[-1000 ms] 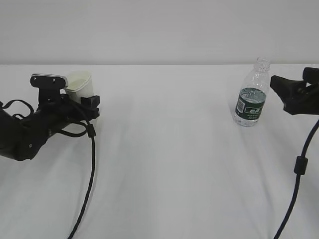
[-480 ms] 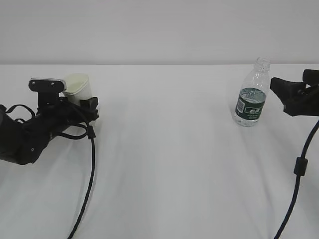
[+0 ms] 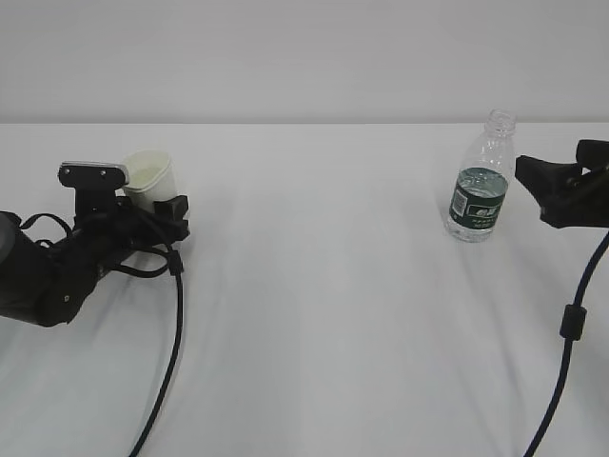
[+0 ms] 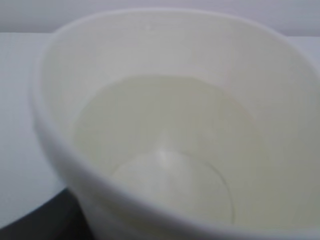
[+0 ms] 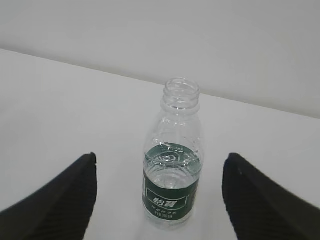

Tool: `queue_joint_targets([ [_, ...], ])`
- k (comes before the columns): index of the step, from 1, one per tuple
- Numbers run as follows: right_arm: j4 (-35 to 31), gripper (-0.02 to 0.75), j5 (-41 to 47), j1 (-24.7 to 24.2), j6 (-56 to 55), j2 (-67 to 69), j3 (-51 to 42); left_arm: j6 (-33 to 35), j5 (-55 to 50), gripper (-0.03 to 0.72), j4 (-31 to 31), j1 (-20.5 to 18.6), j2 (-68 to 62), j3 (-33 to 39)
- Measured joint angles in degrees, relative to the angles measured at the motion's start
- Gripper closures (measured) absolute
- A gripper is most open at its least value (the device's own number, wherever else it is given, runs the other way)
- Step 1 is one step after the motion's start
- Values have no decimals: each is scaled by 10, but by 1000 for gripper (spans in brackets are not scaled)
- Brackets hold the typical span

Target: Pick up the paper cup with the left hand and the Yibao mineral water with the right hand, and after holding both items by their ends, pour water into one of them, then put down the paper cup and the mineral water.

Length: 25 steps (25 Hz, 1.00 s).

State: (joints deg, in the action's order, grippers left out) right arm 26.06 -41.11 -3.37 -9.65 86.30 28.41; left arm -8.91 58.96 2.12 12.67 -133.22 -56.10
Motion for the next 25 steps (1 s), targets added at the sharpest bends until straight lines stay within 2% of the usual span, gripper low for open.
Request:
queue_joint_targets([
  [25,16,148,8,0,-12,0,0,30,3,235,0,0,-18,-1],
])
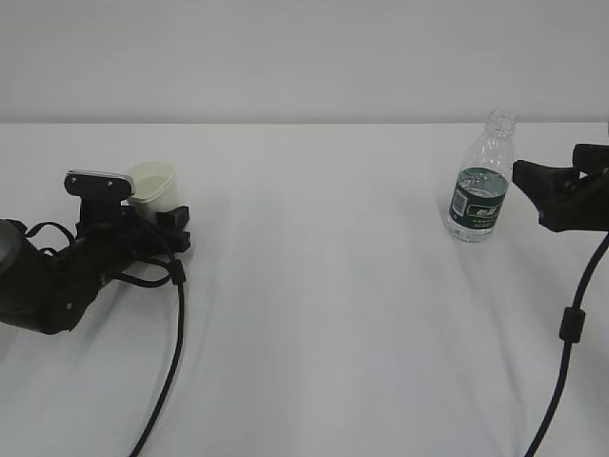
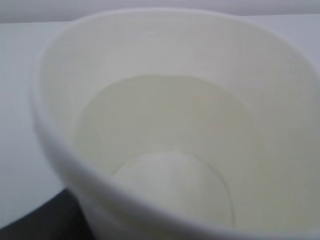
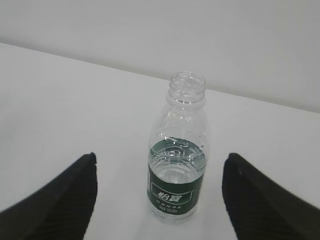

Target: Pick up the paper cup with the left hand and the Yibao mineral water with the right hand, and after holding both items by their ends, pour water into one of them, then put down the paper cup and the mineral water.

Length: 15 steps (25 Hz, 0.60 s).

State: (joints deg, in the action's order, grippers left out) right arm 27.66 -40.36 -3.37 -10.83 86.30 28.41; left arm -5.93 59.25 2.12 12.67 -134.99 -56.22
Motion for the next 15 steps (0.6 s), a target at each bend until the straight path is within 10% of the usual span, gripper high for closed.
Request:
queue_joint_targets([
  [15,0,148,7,0,-1,0,0,2,21,117,0,0,0,-1],
])
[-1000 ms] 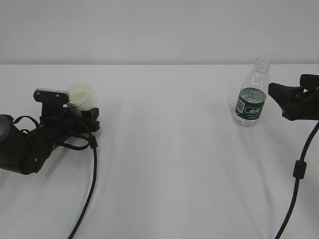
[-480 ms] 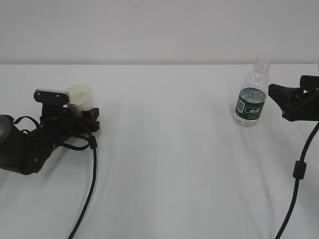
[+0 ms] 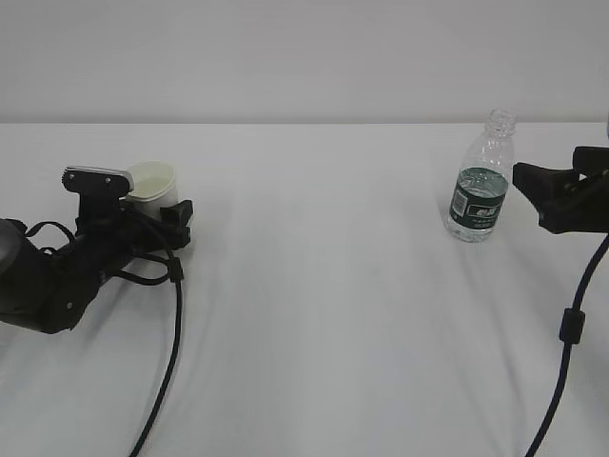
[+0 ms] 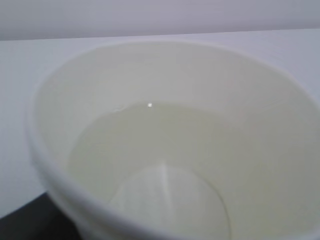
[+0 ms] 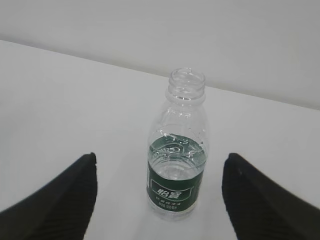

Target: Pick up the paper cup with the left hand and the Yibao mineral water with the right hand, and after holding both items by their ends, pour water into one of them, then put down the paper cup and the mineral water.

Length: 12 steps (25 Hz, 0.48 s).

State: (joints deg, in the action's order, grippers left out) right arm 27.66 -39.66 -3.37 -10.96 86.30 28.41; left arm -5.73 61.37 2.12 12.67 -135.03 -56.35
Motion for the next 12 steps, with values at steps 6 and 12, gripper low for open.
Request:
queue_joint_targets([
  [6,0,148,1,0,0,0,0,1,2,110,0,0,0,0],
  [12,0,148,1,0,0,0,0,7,2,109,-1,0,0,0],
])
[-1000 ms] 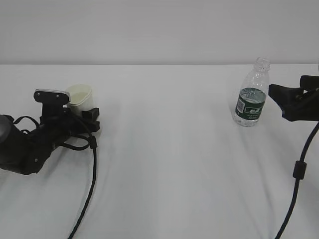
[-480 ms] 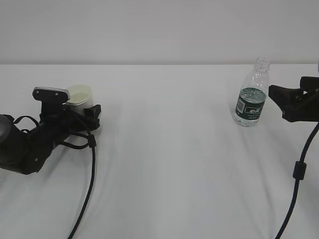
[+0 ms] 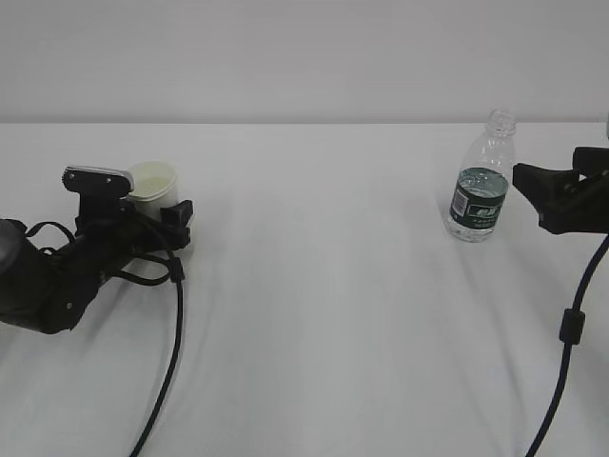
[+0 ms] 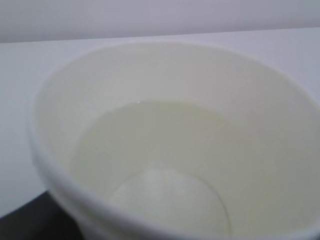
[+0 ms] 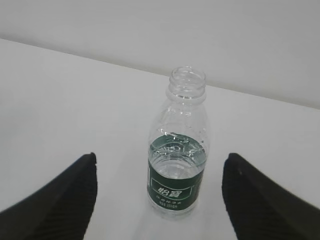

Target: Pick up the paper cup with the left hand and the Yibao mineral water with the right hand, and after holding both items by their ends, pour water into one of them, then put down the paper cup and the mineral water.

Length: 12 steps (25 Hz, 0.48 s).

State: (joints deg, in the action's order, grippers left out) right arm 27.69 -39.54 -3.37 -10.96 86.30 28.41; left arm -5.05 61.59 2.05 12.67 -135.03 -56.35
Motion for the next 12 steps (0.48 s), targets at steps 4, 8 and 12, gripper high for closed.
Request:
queue_joint_targets([
  [4,0,148,0,0,0,0,0,2,6,109,-2,0,0,13],
  [8,1,148,1,0,0,0,0,8,15,109,-4,0,5,38],
  [12,3,148,1,0,0,0,0,9,33,109,-6,0,14,52],
])
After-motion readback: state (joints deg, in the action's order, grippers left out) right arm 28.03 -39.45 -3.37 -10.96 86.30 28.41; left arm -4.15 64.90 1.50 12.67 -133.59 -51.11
